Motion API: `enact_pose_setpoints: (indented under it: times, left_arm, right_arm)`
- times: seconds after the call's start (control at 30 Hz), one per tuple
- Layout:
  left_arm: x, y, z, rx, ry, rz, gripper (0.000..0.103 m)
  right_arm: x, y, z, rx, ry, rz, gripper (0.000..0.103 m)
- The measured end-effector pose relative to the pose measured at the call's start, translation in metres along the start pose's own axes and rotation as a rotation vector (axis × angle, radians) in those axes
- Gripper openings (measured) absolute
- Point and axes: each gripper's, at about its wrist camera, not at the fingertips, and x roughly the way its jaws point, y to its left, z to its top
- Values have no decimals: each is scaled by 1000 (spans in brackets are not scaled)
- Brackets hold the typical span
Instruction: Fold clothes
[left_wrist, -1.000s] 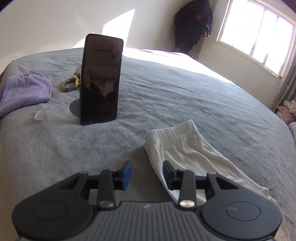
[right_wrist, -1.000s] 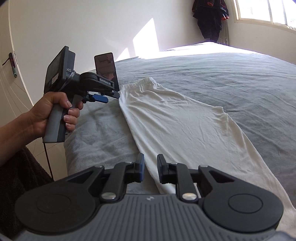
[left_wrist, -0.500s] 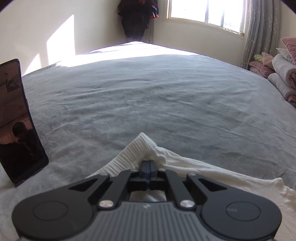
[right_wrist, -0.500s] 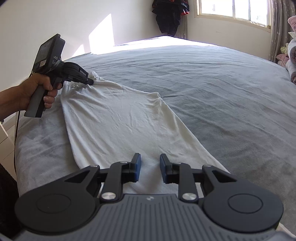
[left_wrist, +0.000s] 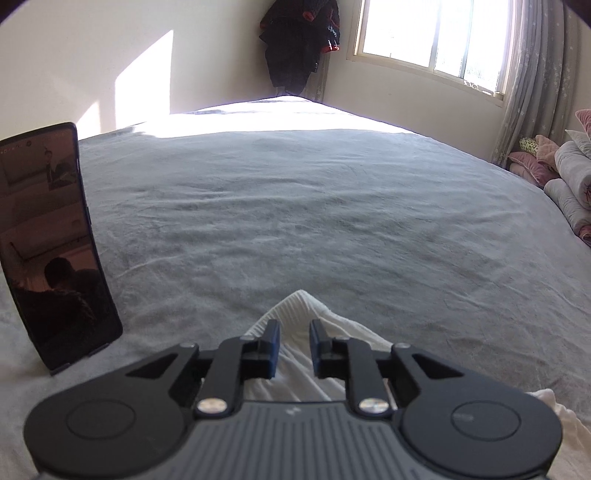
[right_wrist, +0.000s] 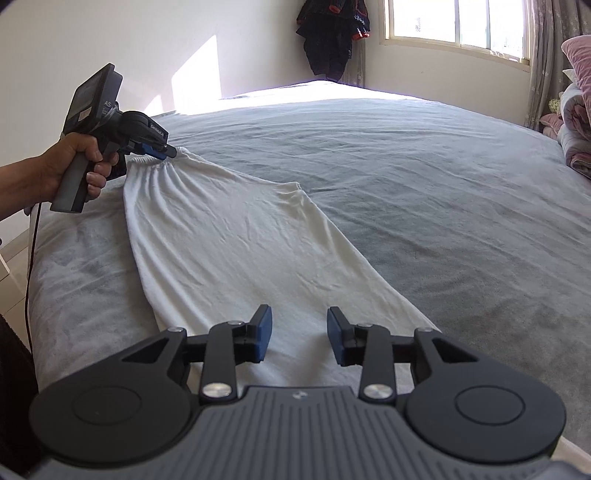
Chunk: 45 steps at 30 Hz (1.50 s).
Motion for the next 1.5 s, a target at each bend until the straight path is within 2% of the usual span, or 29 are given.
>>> enact_pose_setpoints:
  times: [0.17,0.3,0.33,0.37,0.43,0.57,0.73,0.83,0.9,1.03,1.13,1.17,1.2,1.23,1.27,1.4,1.5]
  left_arm:
    - [-20,9,-23,27,-4,11,23]
    - [-20,7,-34,91,15,70,23]
    - [-24,3,-33,90,18,65,27]
    - [-29,0,-32,90,20,60,33]
    - [-41,-12,-30,105,8,27,39]
    - [-59,-41,-35,154,-6,-52,44]
    - [-64,-69,-49,159,55,-114,44]
    - [-73,-90,-55,148,93,-197,45]
    - [-81,-104,-59,168,103,-250,45]
    - [-98,-136,-72,245,117,-386,45]
    - [-107,-157,-83,299,141,-482,45]
    - [-109,-162,-85,312,157,-508,45]
    - [-111,-167,-87,323,174,-537,44]
    - [-113,-171,-89,333,191,-566,44]
    - [-115,-175,-91,344,207,-594,44]
    - [-127,-177,-95,413,229,-720,42]
    - [-136,-174,-98,468,236,-822,42]
  right_arm:
    - [-11,0,-5,-3,-4,-9,37]
    - [-18,0,-12,-13,12,-19,38]
    - [-19,1,-14,-18,24,-28,38]
    - [-21,1,-15,-22,30,-40,38]
    - [-27,-1,-19,-16,22,-52,39]
    - [-39,-9,-24,15,10,-80,41]
    - [-61,-25,-36,48,35,-141,42]
    - [-81,-39,-43,93,60,-174,42]
    - [-94,-49,-45,140,61,-201,42]
    - [-121,-53,-51,206,36,-200,42]
    - [-132,-39,-56,178,21,-149,42]
    - [-133,-33,-57,161,24,-123,39]
    - [-134,-27,-58,143,25,-99,33]
    - [-133,-20,-59,122,30,-69,23]
    - [-129,-15,-58,110,39,-44,20]
    - [-115,-1,-53,62,67,-9,19]
    - [-104,-5,-46,80,75,33,19]
